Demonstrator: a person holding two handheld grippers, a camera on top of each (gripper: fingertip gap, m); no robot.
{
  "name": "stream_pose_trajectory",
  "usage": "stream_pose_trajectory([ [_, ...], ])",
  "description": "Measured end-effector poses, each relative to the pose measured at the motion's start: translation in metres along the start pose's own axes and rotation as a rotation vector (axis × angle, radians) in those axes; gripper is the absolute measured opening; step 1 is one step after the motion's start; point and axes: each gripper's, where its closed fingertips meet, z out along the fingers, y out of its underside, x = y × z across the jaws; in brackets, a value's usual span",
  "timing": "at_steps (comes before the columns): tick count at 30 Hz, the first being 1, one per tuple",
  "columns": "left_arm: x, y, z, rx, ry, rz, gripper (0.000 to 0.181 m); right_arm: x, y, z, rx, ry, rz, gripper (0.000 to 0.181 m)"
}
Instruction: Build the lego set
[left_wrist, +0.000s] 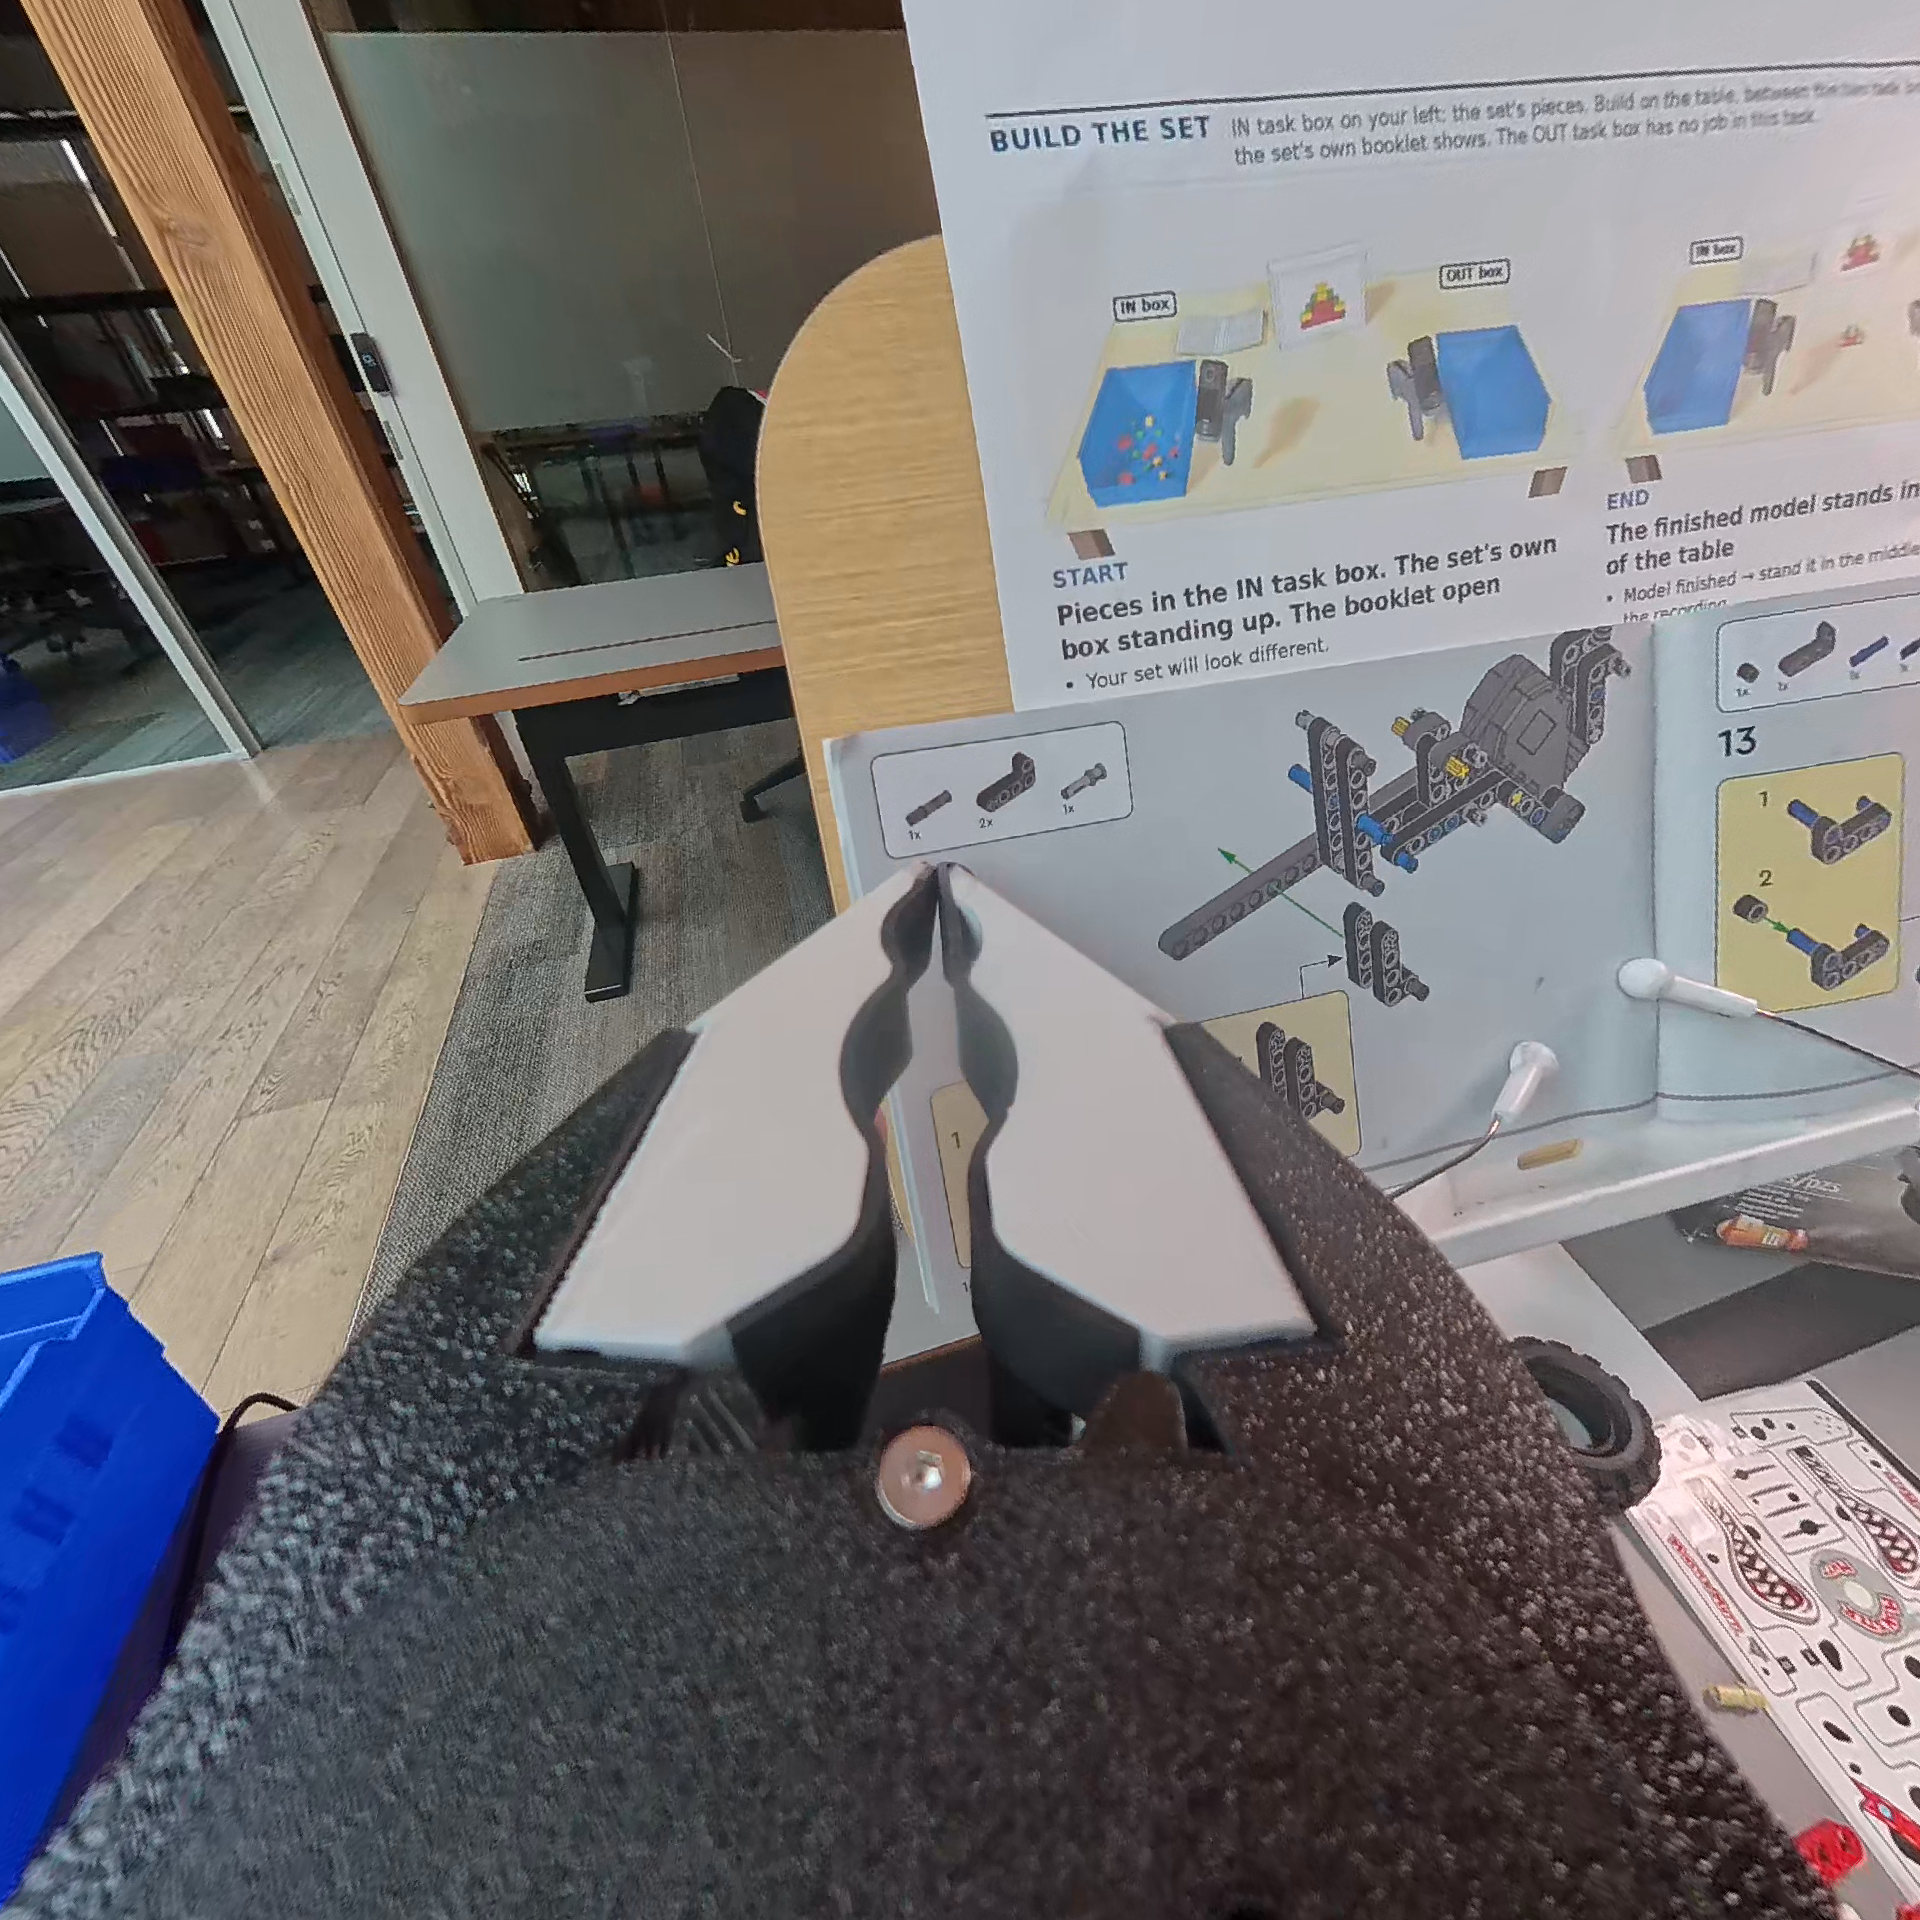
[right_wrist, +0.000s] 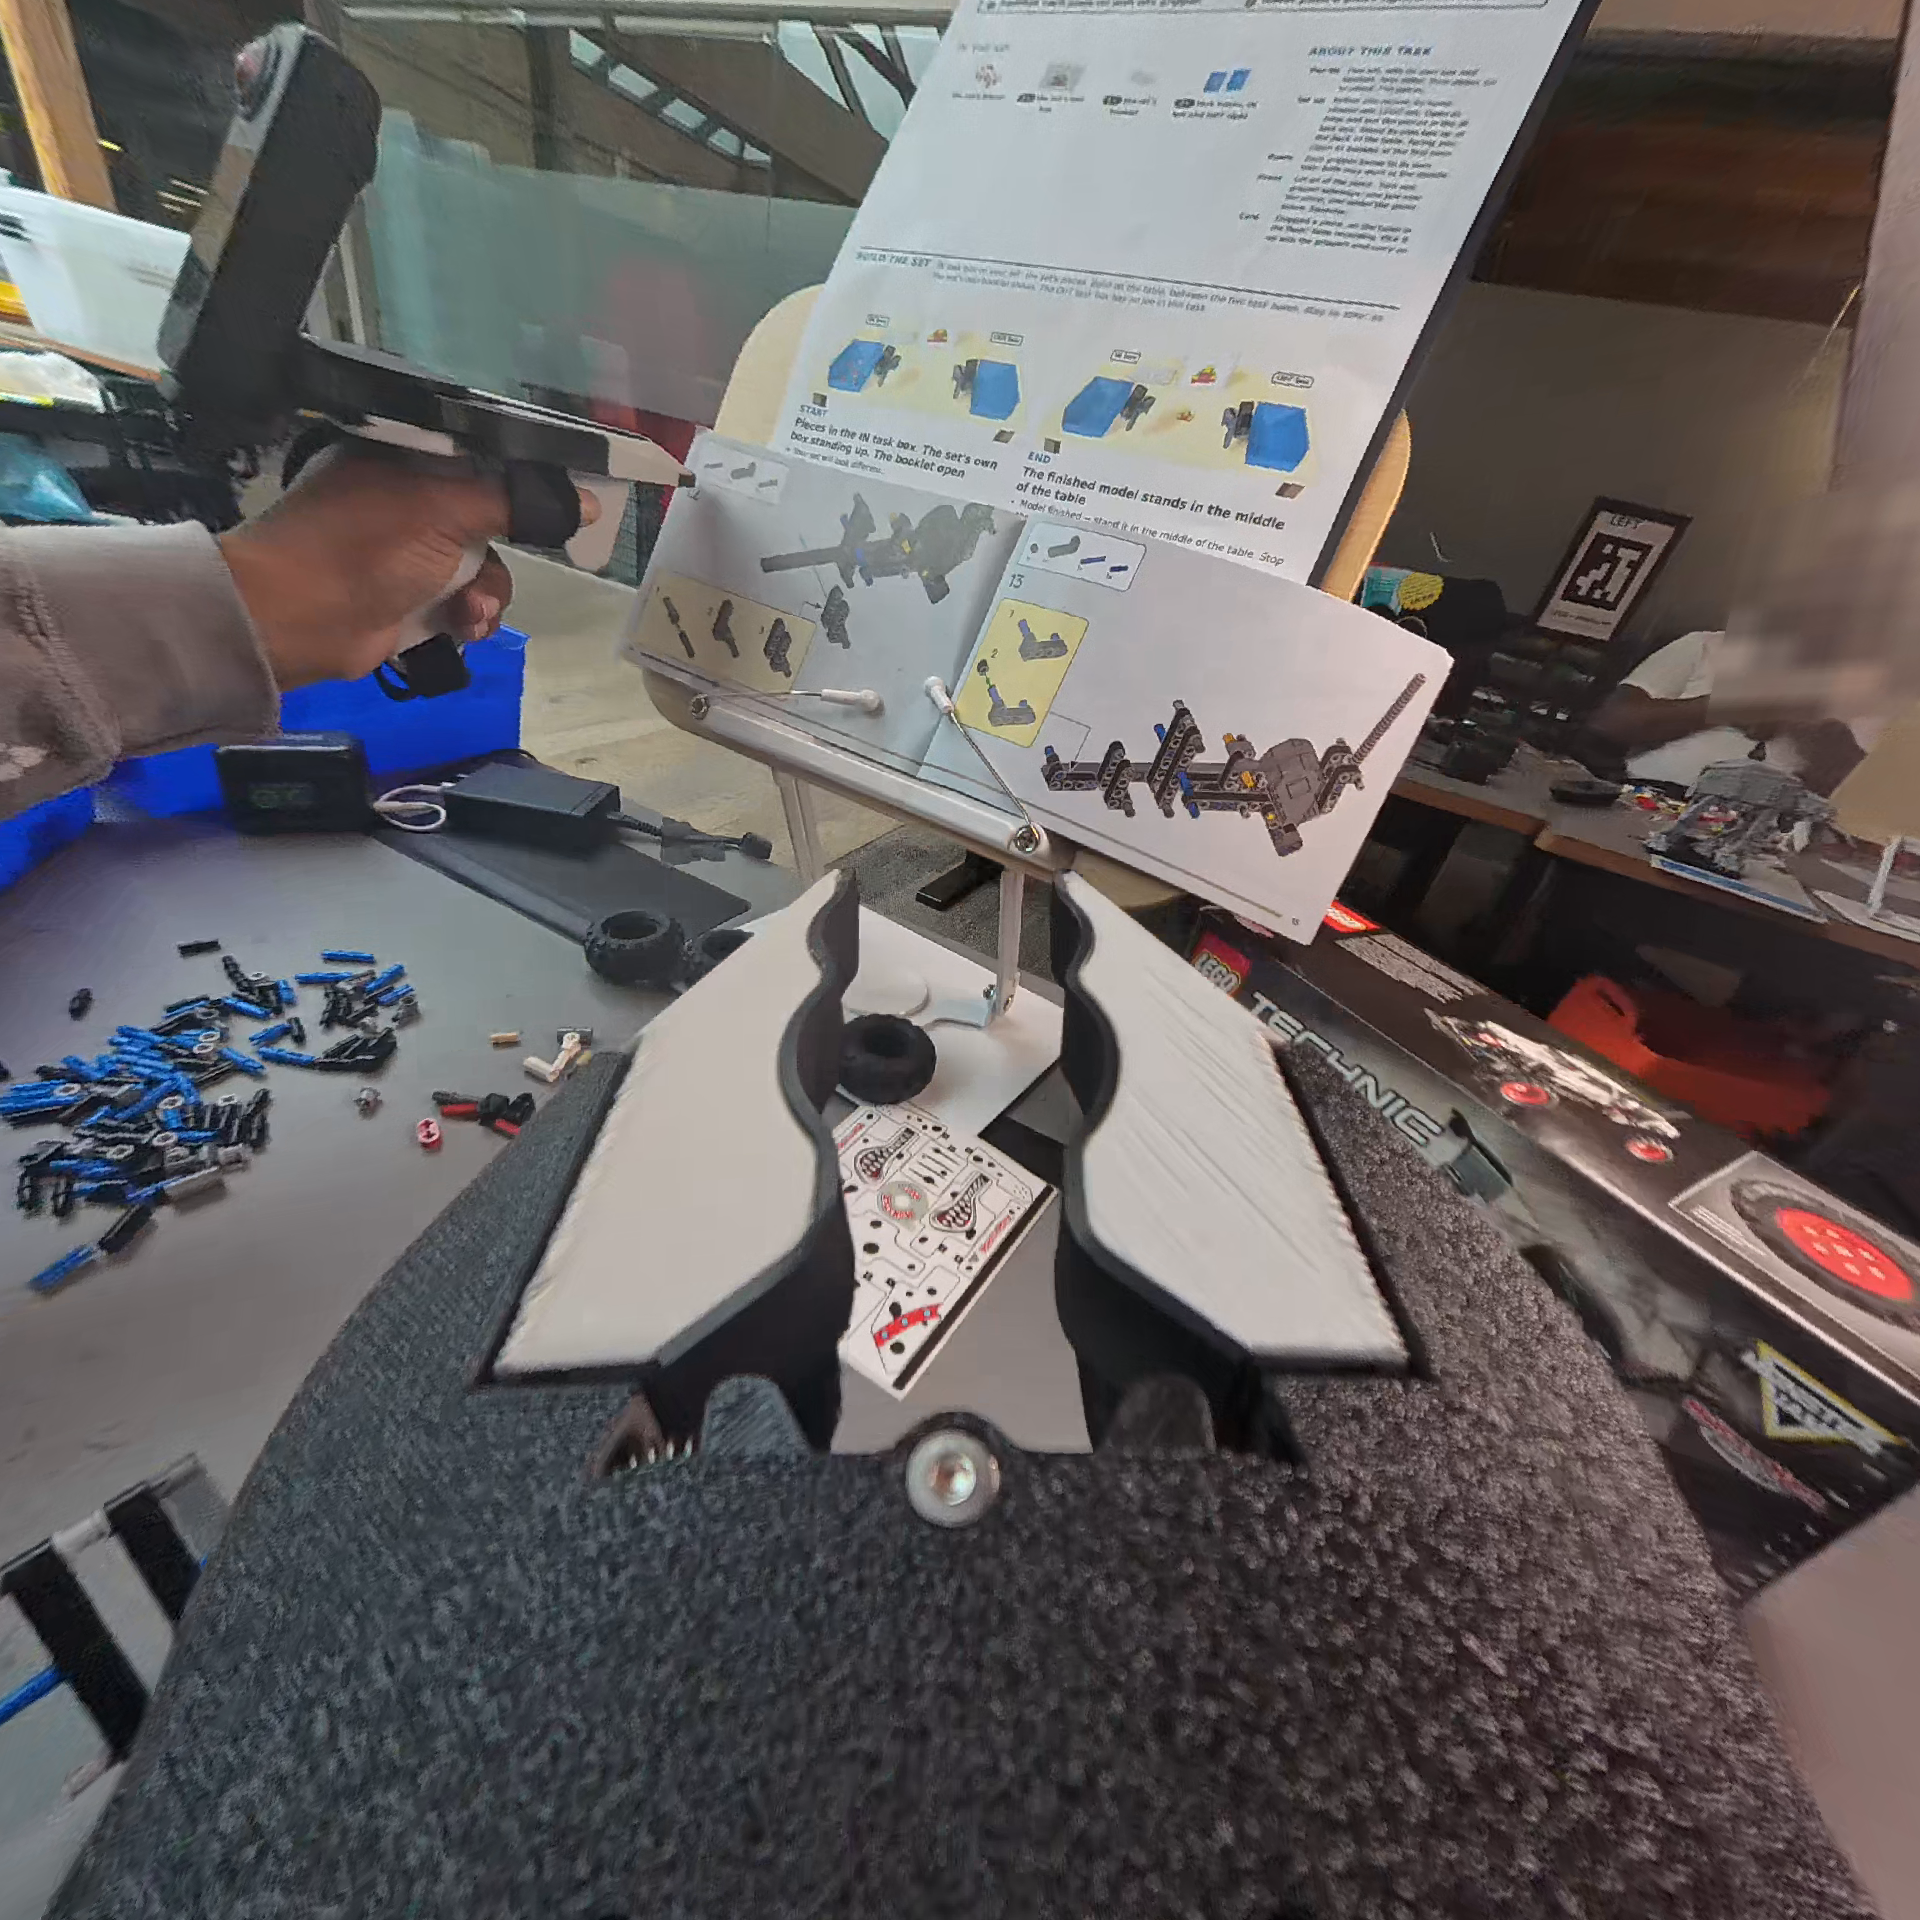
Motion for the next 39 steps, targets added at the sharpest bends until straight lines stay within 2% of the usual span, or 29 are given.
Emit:
stream_pose_trajectory([
  [6, 0.010, -0.001, 0.001, 0.009, 0.009, 0.019, 0.003, -0.002, 0.023, -0.059, -0.004, -0.013, 0.004, 0.035],
  [11, 0.020, -0.004, 0.005, 0.014, 0.009, 0.035, 0.003, -0.018, 0.036, -0.079, -0.002, -0.042, -0.010, 0.038],
  [14, 0.024, -0.005, 0.004, 0.018, 0.010, 0.041, 0.002, -0.029, 0.039, -0.084, 0.012, -0.065, 0.037, 0.038],
  [22, 0.031, -0.004, 0.005, 0.007, 0.031, 0.052, 0.003, -0.026, 0.047, -0.080, 0.028, -0.069, 0.163, 0.037],
  [30, 0.039, 0.001, 0.004, 0.000, 0.054, 0.065, 0.007, -0.028, 0.060, -0.081, 0.001, -0.063, 0.136, 0.034],
  [35, 0.042, -0.002, -0.008, 0.023, 0.095, 0.063, 0.025, -0.032, 0.066, -0.081, -0.009, -0.062, 0.083, 0.033],
  [39, 0.045, -0.007, -0.038, 0.056, 0.163, 0.073, 0.040, -0.035, 0.069, -0.084, -0.019, -0.059, 0.012, 0.032],
])
